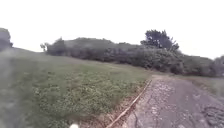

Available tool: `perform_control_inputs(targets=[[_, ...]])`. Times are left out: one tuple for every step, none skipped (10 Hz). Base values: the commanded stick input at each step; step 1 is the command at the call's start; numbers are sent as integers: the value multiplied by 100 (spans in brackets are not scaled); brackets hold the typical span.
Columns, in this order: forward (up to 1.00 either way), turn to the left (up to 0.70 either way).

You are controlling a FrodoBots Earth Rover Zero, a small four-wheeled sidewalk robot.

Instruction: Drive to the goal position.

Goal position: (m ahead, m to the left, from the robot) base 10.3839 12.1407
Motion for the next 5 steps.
perform_control_inputs(targets=[[0, -70], [0, -70], [0, -70], [0, -70], [0, -70]])
